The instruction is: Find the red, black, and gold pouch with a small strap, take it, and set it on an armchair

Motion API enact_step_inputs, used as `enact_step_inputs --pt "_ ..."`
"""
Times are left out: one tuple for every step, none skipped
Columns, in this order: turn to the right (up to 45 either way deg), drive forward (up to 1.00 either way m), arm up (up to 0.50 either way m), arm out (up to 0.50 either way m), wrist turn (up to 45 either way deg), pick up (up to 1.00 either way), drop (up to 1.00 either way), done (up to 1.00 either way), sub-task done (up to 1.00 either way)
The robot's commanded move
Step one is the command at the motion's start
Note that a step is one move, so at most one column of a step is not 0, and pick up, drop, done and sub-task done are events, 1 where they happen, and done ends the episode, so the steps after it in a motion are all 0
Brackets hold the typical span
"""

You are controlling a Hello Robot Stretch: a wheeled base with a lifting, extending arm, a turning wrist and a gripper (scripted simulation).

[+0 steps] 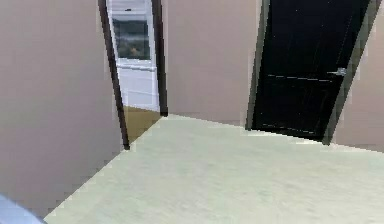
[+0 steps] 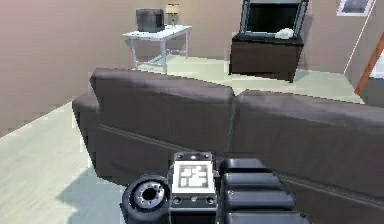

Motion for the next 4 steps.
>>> enact_step_inputs --pt "-45.0 0.00 0.00 0.00 0.0 0.00 0.00 0.00 0.00" --pt "-45.0 0.00 0.00 0.00 0.0 0.00 0.00 0.00 0.00" --pt "-45.0 0.00 0.00 0.00 0.0 0.00 0.00 0.00 0.00" --pt "-6.0 0.00 0.00 0.00 0.0 0.00 0.00 0.00 0.00"
